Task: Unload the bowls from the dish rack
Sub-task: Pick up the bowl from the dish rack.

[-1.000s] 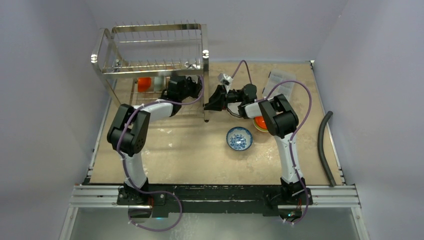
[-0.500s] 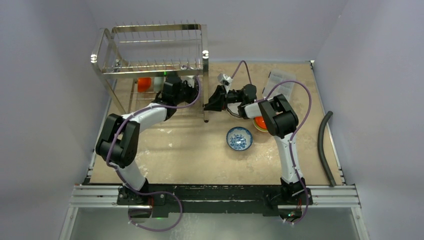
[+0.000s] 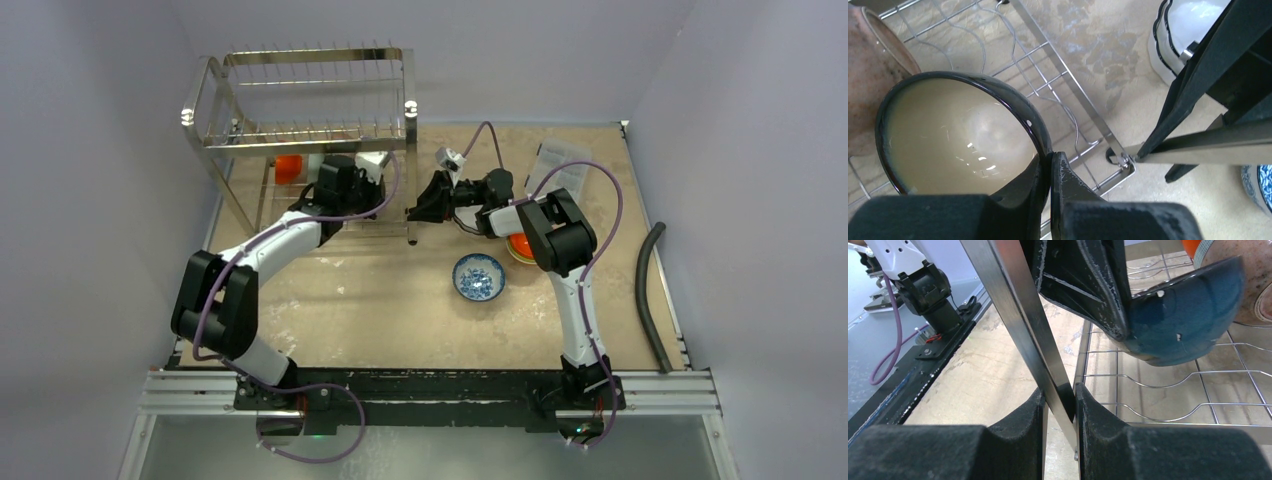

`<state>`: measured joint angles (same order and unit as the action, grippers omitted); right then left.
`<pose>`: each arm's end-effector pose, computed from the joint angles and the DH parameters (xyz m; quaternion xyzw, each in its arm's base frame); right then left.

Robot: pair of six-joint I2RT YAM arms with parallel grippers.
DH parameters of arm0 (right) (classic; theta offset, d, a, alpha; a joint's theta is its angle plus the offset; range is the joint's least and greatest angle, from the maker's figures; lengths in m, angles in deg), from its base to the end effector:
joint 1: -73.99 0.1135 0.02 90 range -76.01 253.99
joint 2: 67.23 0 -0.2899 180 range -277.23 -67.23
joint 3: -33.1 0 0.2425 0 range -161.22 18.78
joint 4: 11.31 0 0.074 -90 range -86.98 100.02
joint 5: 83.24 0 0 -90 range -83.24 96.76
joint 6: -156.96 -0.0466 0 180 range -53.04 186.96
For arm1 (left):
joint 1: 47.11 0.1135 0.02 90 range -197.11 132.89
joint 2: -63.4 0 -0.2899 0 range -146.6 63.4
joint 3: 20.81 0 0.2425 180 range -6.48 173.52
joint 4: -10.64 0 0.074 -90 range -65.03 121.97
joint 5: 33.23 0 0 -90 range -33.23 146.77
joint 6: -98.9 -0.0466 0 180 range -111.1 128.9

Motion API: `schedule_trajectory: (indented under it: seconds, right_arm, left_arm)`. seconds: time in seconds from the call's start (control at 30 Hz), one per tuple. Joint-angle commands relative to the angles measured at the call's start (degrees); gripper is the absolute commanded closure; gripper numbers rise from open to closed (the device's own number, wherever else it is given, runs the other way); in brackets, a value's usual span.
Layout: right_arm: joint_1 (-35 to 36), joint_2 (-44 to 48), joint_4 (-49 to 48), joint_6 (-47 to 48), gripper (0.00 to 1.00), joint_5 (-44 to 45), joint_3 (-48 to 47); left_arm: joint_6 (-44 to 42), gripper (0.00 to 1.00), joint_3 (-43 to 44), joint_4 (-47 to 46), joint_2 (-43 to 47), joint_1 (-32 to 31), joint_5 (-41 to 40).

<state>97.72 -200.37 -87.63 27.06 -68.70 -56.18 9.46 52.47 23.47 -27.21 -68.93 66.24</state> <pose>0.4079 0.2286 0.2030 -0.4775 0.4523 0.6158 0.4338 0.3298 -0.1403 0.2709 0.1998 0.8413 -0.1667 0.4738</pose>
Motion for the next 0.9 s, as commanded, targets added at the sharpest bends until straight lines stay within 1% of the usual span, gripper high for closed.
schedule_trajectory:
  seconds: [0.0, 0.13, 0.3, 0.37, 0.47, 0.5, 0.63, 0.67, 0.73, 0.87]
  right_arm:
    - [1.9, 1.9, -26.9, -3.9, 1.0, 1.4, -0.2]
    - [1.8, 2.9, -25.5, -2.4, 1.0, 2.2, 0.7]
    - [1.7, 4.2, -19.2, 3.3, 1.0, 3.6, 2.2]
    - [1.7, 4.8, -17.6, 5.2, 0.94, 4.6, 2.9]
    - [1.6, 5.9, -15.6, 7.3, 0.9, 6.1, 3.9]
    - [1.6, 6.3, -15.1, 7.7, 0.87, 6.6, 4.2]
    - [1.3, 9.0, -12.4, 10.9, 0.71, 8.8, 6.7]
    - [1.2, 10.0, -11.3, 11.8, 0.66, 9.4, 7.4]
    - [1.1, 12.0, -9.3, 14.1, 0.58, 10.4, 9.0]
    - [0.8, 16.2, -5.8, 17.6, 0.51, 12.6, 12.3]
  left_arm:
    - [-5.2, 1.0, 1.1, -3.2, 6.6, -1.6, -1.8]
    - [-6.4, 1.0, 2.4, 0.8, 6.9, -3.9, -5.8]
    - [-5.6, 1.0, 3.2, 5.1, 9.0, -6.2, -10.5]
    - [-4.1, 1.0, 3.5, 6.1, 10.1, -7.0, -11.9]
    - [-2.6, 1.0, 4.1, 7.5, 11.3, -8.6, -13.4]
    - [-2.3, 1.0, 4.4, 8.3, 11.5, -8.9, -13.8]
    - [-1.2, 1.0, 5.1, 11.4, 12.8, -9.4, -15.9]
    - [-1.0, 1.0, 5.1, 11.9, 13.3, -9.6, -16.3]
    - [1.2, 1.0, 5.3, 13.1, 14.3, -9.8, -17.0]
    - [4.1, 1.0, 5.1, 15.3, 15.9, -10.4, -17.1]
